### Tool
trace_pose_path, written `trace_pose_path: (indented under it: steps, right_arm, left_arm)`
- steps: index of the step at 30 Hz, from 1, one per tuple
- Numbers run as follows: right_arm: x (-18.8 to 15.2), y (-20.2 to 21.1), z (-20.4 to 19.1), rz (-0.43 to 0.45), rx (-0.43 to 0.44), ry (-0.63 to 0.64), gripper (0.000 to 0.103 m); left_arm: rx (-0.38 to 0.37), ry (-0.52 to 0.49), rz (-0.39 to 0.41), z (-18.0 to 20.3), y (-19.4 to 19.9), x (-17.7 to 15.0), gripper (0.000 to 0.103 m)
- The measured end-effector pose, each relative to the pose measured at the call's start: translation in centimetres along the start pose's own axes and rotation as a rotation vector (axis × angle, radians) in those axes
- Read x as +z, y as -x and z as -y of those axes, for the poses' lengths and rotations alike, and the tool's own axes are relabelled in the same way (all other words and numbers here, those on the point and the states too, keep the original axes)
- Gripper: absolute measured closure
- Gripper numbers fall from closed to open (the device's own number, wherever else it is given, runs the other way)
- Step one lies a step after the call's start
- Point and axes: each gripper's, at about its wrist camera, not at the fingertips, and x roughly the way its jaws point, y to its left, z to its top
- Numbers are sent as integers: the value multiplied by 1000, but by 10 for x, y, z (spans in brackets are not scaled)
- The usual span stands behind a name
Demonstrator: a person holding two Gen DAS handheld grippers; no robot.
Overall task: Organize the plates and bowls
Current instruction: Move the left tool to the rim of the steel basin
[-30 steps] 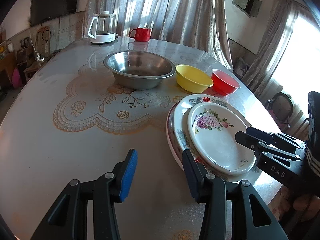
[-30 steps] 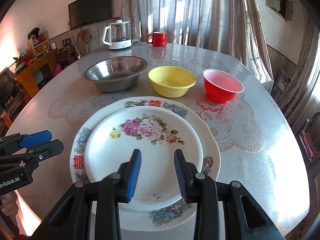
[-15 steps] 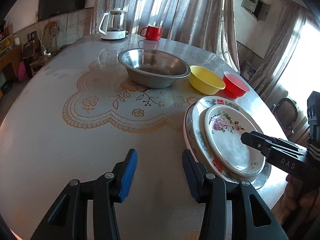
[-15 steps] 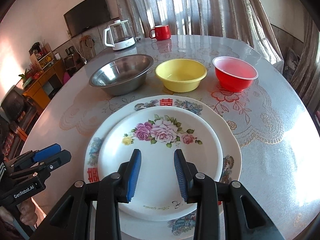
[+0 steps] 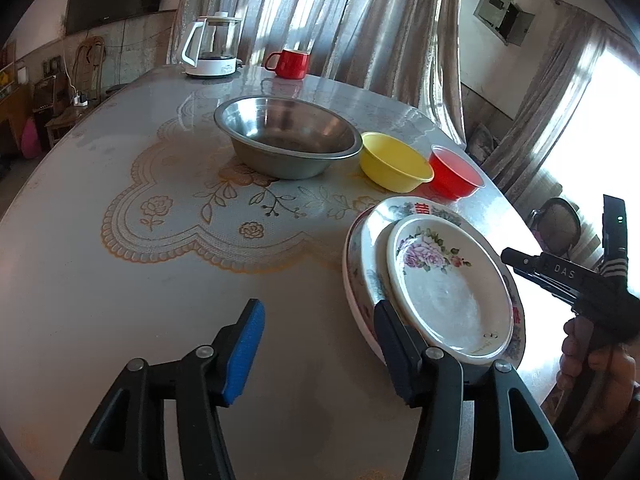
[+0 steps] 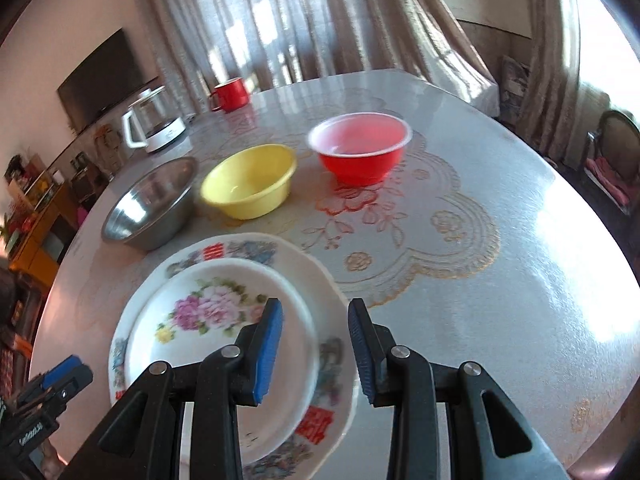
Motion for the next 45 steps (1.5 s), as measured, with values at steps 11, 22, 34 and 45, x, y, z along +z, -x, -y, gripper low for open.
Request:
trace_pose_path:
  steps: [11, 22, 34, 45]
  right_arm:
    - [-4, -10, 13, -33, 118, -78, 66]
    - [-10, -13, -3, -28, 82, -6, 65]
    - [5, -11, 5, -33, 103, -32, 65]
    - [32, -35, -70, -106, 339, 71, 65]
  left_arm:
    - [-48, -67, -20, 24, -11, 1, 46]
    - [-106, -131, -31, 46, -13, -4, 47]
    - [-13, -75, -28, 24, -17, 6, 43]
    - [105, 49, 33, -38, -24, 52, 43]
